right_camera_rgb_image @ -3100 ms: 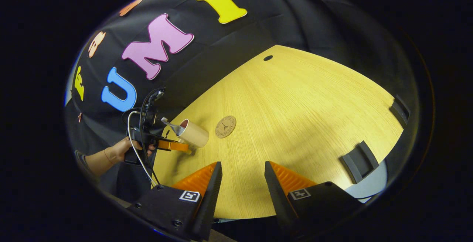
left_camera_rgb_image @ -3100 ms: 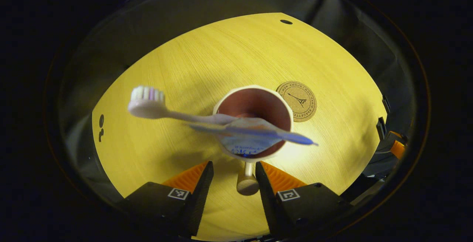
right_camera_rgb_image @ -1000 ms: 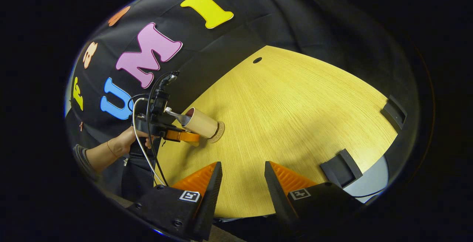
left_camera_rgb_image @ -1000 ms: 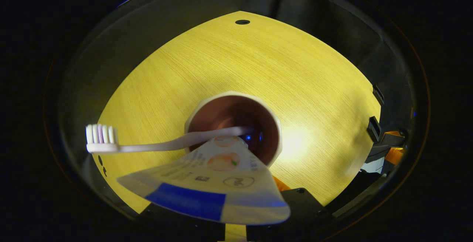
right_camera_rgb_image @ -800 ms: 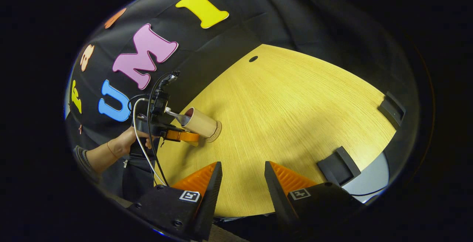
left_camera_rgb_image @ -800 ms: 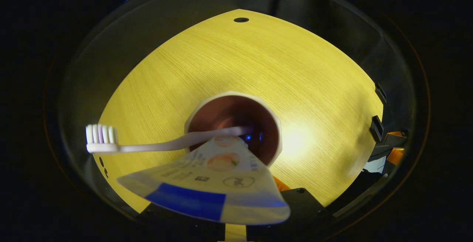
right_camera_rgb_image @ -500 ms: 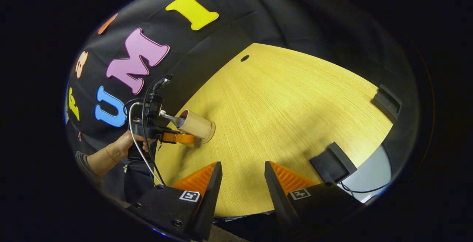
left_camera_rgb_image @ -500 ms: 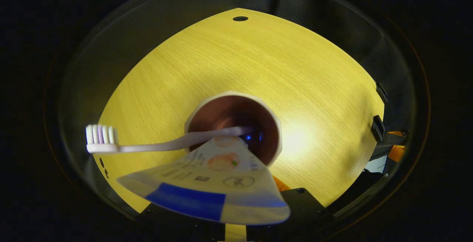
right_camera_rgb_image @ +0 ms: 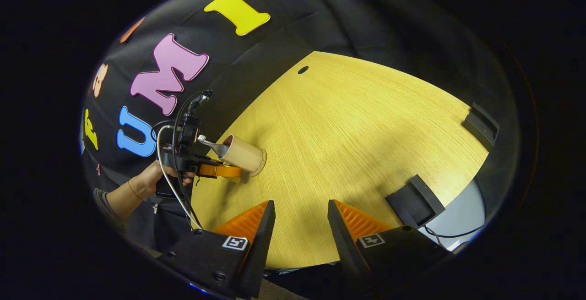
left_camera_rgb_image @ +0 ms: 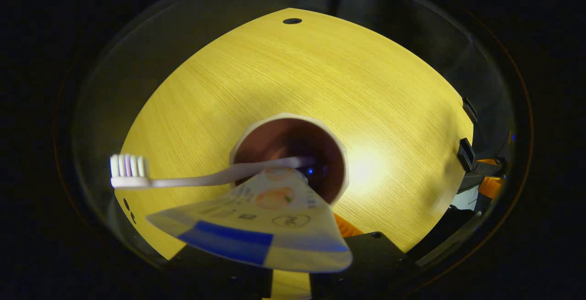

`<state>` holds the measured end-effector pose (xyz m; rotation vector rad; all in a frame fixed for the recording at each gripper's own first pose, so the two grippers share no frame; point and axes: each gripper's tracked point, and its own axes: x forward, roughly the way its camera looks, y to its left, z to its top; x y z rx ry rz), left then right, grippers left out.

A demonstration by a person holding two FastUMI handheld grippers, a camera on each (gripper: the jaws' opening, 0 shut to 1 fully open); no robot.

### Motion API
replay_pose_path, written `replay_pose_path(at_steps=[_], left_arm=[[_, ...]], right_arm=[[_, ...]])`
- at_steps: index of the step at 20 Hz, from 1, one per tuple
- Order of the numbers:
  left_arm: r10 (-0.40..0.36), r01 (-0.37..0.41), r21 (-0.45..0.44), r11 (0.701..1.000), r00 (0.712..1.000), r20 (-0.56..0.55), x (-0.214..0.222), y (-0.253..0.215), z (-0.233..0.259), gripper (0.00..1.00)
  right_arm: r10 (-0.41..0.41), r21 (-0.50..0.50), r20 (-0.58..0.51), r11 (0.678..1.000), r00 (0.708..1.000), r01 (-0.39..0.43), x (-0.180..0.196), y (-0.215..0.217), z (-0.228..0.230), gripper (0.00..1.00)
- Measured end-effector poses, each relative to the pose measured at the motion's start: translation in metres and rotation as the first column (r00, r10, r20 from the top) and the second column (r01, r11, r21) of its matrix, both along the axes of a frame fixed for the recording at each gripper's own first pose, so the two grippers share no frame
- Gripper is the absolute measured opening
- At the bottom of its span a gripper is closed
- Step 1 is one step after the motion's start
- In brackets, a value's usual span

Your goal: Put the toothbrush and toothpaste on the desktop into the cup, then pick up the cup and place it on the coaster on the desktop.

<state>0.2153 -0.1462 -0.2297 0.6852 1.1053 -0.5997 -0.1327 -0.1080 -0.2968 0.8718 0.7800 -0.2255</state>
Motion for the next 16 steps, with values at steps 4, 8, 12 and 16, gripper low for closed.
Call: replay_pose_path(at_steps=[4, 8, 12, 16], left_arm=[[-0.013, 0.014, -0.027, 1.000, 1.000, 0.023, -0.002, -0.002, 0.013, 0.71], [-0.001, 0.003, -0.066, 0.998, 0.999, 0.035, -0.015, 0.000, 0.027, 0.74], [0.014, 0.002, -0.138, 0.990, 0.993, 0.114, -0.023, 0.007, 0.054, 0.74], [0.111, -0.070, -0.260, 0.963, 0.983, 0.148, -0.042, 0.026, 0.080, 0.74]], right_arm=[[0.002, 0.001, 0.002, 1.000, 1.000, -0.002, 0.002, 0.001, 0.001, 0.72], [0.025, 0.002, 0.003, 1.000, 1.000, -0.025, 0.010, 0.009, 0.001, 0.72], [0.080, 0.000, 0.004, 0.997, 0.997, -0.080, 0.022, 0.023, 0.002, 0.71], [0.150, 0.005, 0.012, 0.989, 0.989, -0.150, 0.042, 0.042, 0.000, 0.71]])
